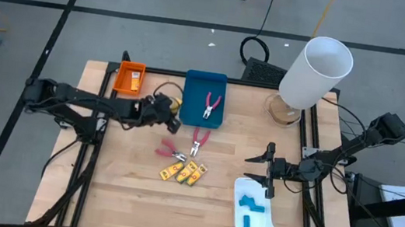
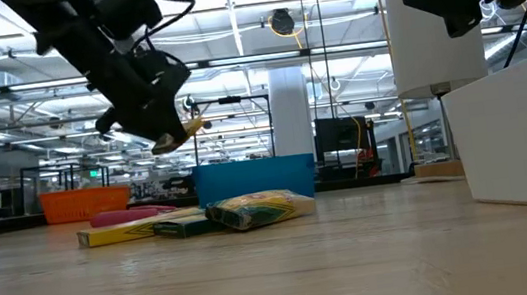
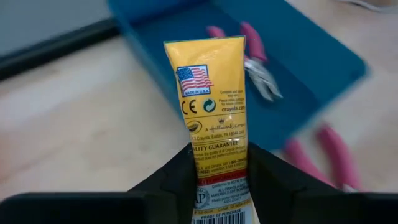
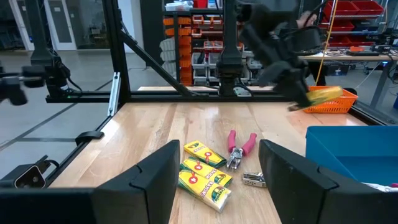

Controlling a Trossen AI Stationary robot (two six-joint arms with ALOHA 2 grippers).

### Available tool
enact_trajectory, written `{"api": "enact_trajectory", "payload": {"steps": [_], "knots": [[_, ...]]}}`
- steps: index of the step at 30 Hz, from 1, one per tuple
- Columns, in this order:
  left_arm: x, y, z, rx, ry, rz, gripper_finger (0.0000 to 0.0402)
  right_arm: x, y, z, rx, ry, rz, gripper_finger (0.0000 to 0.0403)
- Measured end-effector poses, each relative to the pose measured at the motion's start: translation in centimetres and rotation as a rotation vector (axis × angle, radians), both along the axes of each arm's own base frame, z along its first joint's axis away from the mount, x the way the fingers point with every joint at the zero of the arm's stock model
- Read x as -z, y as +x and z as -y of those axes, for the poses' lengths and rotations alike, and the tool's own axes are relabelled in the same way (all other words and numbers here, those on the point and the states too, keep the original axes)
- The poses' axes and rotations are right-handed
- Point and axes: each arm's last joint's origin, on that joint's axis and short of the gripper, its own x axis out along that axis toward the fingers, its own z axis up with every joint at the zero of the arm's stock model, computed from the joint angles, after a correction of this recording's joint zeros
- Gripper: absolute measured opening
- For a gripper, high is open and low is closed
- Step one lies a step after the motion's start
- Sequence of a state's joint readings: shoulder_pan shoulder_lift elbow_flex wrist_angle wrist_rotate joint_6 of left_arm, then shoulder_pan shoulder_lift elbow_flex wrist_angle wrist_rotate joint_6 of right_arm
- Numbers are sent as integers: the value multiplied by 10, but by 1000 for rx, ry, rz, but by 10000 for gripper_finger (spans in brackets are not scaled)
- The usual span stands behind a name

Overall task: Pick & Place School Supplies
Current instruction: Put the yellow crayon pack into the orange bin

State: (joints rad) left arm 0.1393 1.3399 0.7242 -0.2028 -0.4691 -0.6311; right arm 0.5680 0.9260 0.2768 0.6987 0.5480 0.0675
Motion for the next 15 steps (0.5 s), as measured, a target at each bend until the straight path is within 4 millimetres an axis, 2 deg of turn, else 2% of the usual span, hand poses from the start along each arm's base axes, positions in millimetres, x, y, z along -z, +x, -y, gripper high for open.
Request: {"api": "enact_trajectory", "payload": {"steps": [4, 8, 15], "knots": [[0, -6, -25, -86, 14, -14, 120, 0, 0, 0, 0, 0, 0, 210], [0, -14, -48, -179, 15, -18, 131, 0, 0, 0, 0, 0, 0, 210], [3, -39, -90, -334, -14, -57, 140, 1, 0, 0, 0, -4, -6, 210]]}}
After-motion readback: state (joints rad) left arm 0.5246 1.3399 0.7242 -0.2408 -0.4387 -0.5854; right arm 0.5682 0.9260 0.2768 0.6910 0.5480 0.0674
